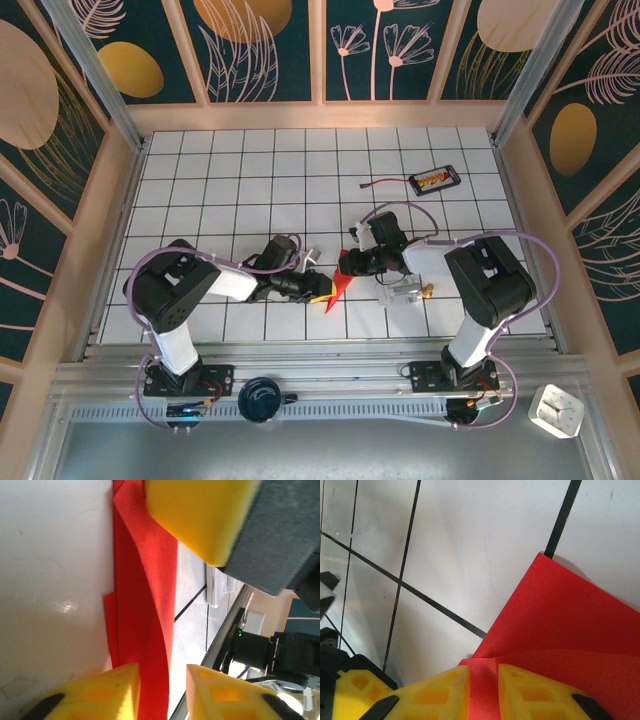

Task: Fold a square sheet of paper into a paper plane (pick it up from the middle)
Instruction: Fold the wing for the fifth time at the center of the table.

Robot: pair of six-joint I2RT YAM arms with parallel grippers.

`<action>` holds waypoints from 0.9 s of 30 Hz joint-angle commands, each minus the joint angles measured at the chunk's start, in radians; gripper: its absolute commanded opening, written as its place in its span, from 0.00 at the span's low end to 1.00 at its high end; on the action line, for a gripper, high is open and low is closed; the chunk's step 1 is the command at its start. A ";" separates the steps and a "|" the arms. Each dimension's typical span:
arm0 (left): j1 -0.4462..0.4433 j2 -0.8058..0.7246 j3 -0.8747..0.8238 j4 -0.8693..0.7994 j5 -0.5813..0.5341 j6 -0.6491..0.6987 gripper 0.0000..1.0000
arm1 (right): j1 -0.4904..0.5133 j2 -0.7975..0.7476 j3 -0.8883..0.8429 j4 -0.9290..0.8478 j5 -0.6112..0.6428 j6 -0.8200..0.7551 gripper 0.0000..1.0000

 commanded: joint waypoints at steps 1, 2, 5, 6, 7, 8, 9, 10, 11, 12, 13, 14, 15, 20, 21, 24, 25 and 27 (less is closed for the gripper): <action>0.008 -0.056 -0.008 -0.106 -0.032 0.074 0.36 | -0.006 0.043 -0.022 -0.029 0.046 -0.026 0.22; 0.006 -0.056 -0.009 -0.127 -0.043 0.091 0.38 | -0.006 0.043 -0.022 -0.029 0.046 -0.027 0.23; -0.012 -0.096 0.006 -0.196 -0.087 0.142 0.44 | -0.007 0.044 -0.021 -0.027 0.046 -0.027 0.22; -0.020 -0.096 0.014 -0.217 -0.100 0.155 0.45 | -0.006 0.044 -0.022 -0.029 0.046 -0.027 0.23; -0.031 -0.092 0.022 -0.235 -0.110 0.165 0.46 | -0.005 0.044 -0.022 -0.028 0.046 -0.028 0.23; -0.040 -0.085 0.029 -0.249 -0.117 0.174 0.47 | -0.006 0.044 -0.022 -0.028 0.046 -0.027 0.23; -0.049 -0.079 0.039 -0.262 -0.127 0.180 0.48 | -0.006 0.045 -0.022 -0.028 0.046 -0.027 0.23; -0.059 -0.072 0.048 -0.270 -0.133 0.186 0.48 | -0.006 0.043 -0.023 -0.029 0.047 -0.027 0.23; -0.067 -0.069 0.055 -0.268 -0.132 0.186 0.48 | -0.006 0.043 -0.022 -0.030 0.047 -0.026 0.23; -0.074 -0.069 0.061 -0.267 -0.132 0.187 0.48 | -0.006 0.042 -0.022 -0.030 0.047 -0.029 0.23; -0.077 -0.037 0.067 -0.273 -0.137 0.187 0.48 | -0.006 0.040 -0.022 -0.031 0.047 -0.028 0.23; -0.077 -0.030 0.071 -0.275 -0.142 0.186 0.46 | -0.006 0.039 -0.022 -0.031 0.048 -0.027 0.23; -0.077 -0.027 0.073 -0.273 -0.145 0.187 0.45 | -0.006 0.039 -0.023 -0.031 0.049 -0.027 0.23; -0.077 -0.016 0.067 -0.275 -0.147 0.184 0.34 | -0.006 0.034 -0.025 -0.032 0.050 -0.028 0.23; -0.077 -0.018 0.066 -0.275 -0.150 0.184 0.32 | -0.006 0.034 -0.025 -0.032 0.050 -0.029 0.23; -0.076 -0.011 0.064 -0.276 -0.149 0.184 0.26 | -0.006 0.037 -0.024 -0.033 0.050 -0.028 0.23; -0.076 -0.010 0.062 -0.276 -0.149 0.183 0.24 | -0.006 0.037 -0.022 -0.032 0.050 -0.028 0.23; -0.076 -0.010 0.057 -0.275 -0.152 0.182 0.22 | -0.007 0.039 -0.021 -0.032 0.050 -0.030 0.23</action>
